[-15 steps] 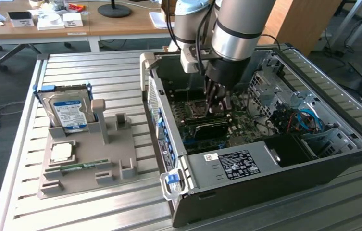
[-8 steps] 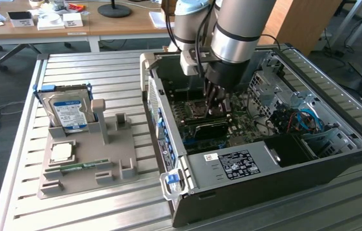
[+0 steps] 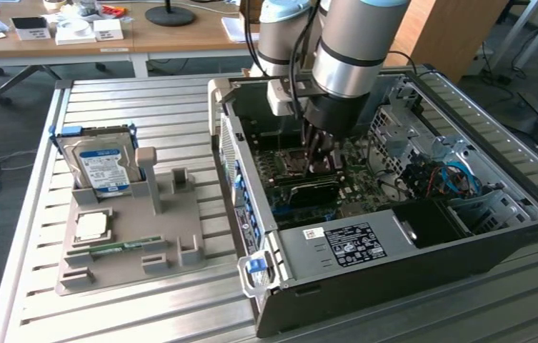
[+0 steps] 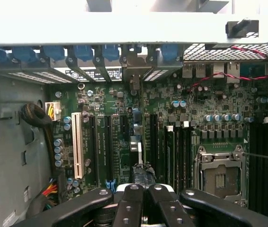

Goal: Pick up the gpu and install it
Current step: 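Press down on the gpu until it lock into place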

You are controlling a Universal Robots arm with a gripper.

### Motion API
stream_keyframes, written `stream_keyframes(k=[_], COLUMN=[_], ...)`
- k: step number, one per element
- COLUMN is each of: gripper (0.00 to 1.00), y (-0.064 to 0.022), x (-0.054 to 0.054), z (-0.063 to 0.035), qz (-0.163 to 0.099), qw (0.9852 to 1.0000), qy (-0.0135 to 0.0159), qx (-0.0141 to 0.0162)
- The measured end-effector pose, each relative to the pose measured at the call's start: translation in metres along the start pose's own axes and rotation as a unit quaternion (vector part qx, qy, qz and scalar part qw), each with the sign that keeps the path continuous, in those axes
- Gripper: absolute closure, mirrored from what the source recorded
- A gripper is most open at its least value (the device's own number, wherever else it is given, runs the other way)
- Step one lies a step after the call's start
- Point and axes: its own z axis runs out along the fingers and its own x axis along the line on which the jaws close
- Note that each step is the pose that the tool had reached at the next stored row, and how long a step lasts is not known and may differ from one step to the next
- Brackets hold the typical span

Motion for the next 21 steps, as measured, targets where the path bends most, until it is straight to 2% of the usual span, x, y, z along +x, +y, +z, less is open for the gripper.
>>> stream_keyframes(k=[5,12,21], gripper=[0.89,0.89,0.89], y=[0.0003,0.0003,0.0004], x=[-0.003,-0.005,-0.005], z=[0.0018,0.0114,0.012], qz=[0.0,0.0,0.0], qw=[1.0,1.0,1.0], qy=[-0.0008,-0.0008,-0.0008], qx=[-0.0001,-0.0001,-0.0001])
